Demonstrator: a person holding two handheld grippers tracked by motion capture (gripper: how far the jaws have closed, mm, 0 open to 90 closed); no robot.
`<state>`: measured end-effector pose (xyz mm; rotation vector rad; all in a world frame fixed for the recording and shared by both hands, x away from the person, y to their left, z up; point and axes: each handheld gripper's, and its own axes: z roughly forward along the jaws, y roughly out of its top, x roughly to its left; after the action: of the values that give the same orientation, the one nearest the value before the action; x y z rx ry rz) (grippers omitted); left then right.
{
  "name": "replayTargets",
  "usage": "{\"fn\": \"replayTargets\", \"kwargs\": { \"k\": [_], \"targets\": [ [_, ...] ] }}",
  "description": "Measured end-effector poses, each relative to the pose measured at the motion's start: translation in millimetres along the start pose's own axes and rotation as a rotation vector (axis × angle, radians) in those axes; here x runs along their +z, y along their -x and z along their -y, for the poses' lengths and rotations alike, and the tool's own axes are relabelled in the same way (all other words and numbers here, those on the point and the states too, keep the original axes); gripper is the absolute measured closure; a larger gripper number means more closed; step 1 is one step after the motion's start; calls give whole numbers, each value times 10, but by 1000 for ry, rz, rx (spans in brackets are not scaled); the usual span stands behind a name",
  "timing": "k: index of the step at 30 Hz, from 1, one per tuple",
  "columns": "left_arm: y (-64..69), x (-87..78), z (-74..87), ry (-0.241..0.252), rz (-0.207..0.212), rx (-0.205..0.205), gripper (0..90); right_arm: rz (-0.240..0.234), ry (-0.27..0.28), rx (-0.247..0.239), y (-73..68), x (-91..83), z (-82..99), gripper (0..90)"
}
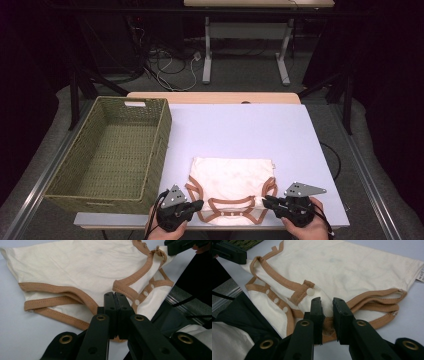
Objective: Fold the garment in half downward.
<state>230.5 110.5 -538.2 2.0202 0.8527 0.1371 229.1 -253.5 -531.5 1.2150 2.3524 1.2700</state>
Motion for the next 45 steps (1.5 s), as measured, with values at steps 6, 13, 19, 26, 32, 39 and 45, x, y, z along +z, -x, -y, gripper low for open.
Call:
{"fn": "replayTargets", "kwargs": {
  "k": [6, 13, 19, 26, 32, 39, 45],
  "targets": [
    [-16, -3, 12, -16, 9, -11, 892, -22, -22, 12, 17, 14, 14, 786],
    [-33, 21, 53, -30, 18, -46, 789, -70, -81, 19, 24, 82, 43, 723],
    [-52, 7, 29, -1, -19, -28, 689, -83, 3, 64, 58, 32, 29, 635],
    [-83, 78, 19, 22, -32, -40, 526, -11, 52, 11, 73, 69, 35, 548],
    [-86, 160, 47, 31, -46, -46, 453, 21, 62, -87, 19, 144, 38, 488],
    [-110, 150, 34, 70, -79, -10, 411, 41, 66, -104, 39, 179, 31, 425],
    [-179, 133, 5, 79, -61, -45, 411, 76, 51, -82, 112, 160, 15, 312]
  ]
}}
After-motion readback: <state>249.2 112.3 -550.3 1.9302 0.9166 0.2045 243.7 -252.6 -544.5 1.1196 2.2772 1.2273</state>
